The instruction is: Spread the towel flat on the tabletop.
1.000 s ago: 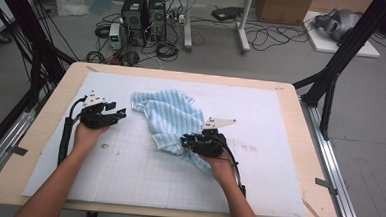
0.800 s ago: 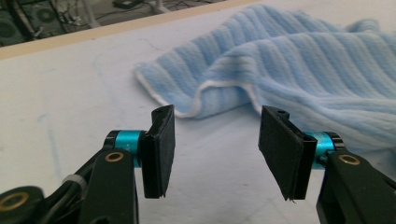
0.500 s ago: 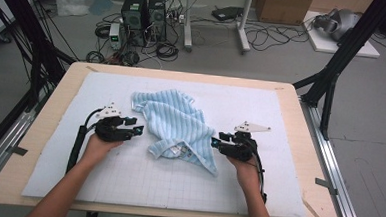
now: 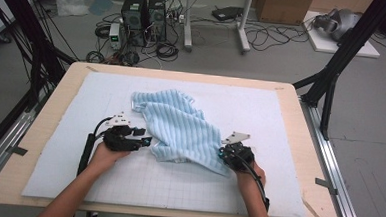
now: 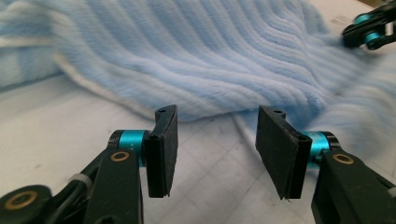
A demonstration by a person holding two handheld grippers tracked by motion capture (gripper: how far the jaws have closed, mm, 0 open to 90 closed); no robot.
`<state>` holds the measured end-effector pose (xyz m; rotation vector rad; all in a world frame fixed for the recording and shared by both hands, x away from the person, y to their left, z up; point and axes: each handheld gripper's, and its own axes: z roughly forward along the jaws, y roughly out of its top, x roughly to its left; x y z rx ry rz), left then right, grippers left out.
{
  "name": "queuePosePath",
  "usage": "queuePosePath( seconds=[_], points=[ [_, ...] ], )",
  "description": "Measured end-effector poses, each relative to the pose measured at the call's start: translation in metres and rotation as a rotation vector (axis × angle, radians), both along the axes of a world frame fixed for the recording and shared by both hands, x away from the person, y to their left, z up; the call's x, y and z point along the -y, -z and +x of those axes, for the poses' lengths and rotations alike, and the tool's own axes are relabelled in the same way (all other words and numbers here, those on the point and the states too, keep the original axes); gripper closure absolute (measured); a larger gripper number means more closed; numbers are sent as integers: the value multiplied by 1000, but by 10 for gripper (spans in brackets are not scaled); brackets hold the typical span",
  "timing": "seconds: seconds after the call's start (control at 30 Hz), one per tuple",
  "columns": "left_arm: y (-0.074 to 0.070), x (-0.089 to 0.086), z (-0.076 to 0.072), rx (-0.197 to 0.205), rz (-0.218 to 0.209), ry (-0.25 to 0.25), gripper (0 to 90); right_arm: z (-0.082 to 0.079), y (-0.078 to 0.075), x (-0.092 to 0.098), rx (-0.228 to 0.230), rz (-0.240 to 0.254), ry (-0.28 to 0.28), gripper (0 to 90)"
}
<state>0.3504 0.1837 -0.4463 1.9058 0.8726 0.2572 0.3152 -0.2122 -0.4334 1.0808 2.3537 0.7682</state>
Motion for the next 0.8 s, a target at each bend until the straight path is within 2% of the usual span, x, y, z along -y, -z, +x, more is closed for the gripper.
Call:
queuePosePath(
  seconds=[0.03,0.1,0.2,0.3,0.37,0.43,0.47,0.5,0.53,0.6,0.67,0.73,0.8],
  points=[
    [0,-1,-1,0,0,-9,491,-2,0,5,5,7,30,825],
    [0,1,-1,-5,4,-15,494,-5,1,13,4,61,63,737],
    [2,10,-3,-28,-4,0,499,-10,2,17,22,106,69,651],
    [1,26,-4,-65,-55,46,494,-15,0,17,47,162,72,579],
    [0,37,-5,-76,-61,67,485,-17,-1,17,55,185,73,547],
    [3,49,-5,-90,-22,80,475,-17,0,16,55,191,70,525],
    [5,53,-5,-97,17,90,478,-17,1,16,53,193,64,519],
    [6,58,-6,-93,65,95,497,-16,2,16,47,196,63,518],
    [4,60,-7,-67,92,93,529,-16,3,15,40,198,62,518],
    [4,62,-9,-48,122,124,709,-15,4,14,36,196,54,509],
    [3,62,-10,-23,138,137,847,-14,5,12,31,201,46,506],
    [1,56,-9,-8,148,109,859,-14,5,11,28,202,38,507],
    [-1,45,-8,3,140,55,861,-14,6,9,24,201,34,508]
  ],
)
